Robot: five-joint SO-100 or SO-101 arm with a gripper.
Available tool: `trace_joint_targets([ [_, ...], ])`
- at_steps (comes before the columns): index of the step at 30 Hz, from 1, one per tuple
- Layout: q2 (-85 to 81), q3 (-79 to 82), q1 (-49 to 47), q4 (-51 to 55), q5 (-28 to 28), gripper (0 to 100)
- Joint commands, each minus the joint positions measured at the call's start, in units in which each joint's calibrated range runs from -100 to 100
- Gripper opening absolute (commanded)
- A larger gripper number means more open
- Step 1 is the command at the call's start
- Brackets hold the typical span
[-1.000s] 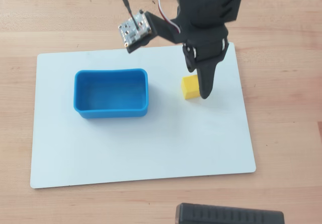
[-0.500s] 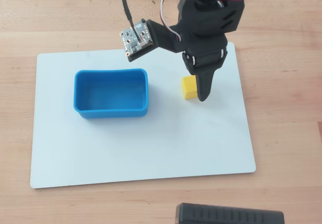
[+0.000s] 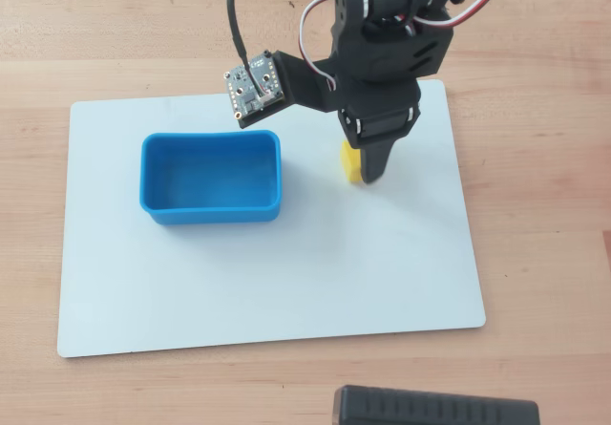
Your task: Pick up yellow cube and drop it in the blue rectangular bin
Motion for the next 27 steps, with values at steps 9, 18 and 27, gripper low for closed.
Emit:
trace_joint_targets([
  [9,-5.32,-7.05,1.97,-1.28,-0.68,4],
  [18,-22.6,-9.5,4.2,4.34,-0.34,4],
  [27,-26.5,-11.32,12.43,4.83,1.86,4],
])
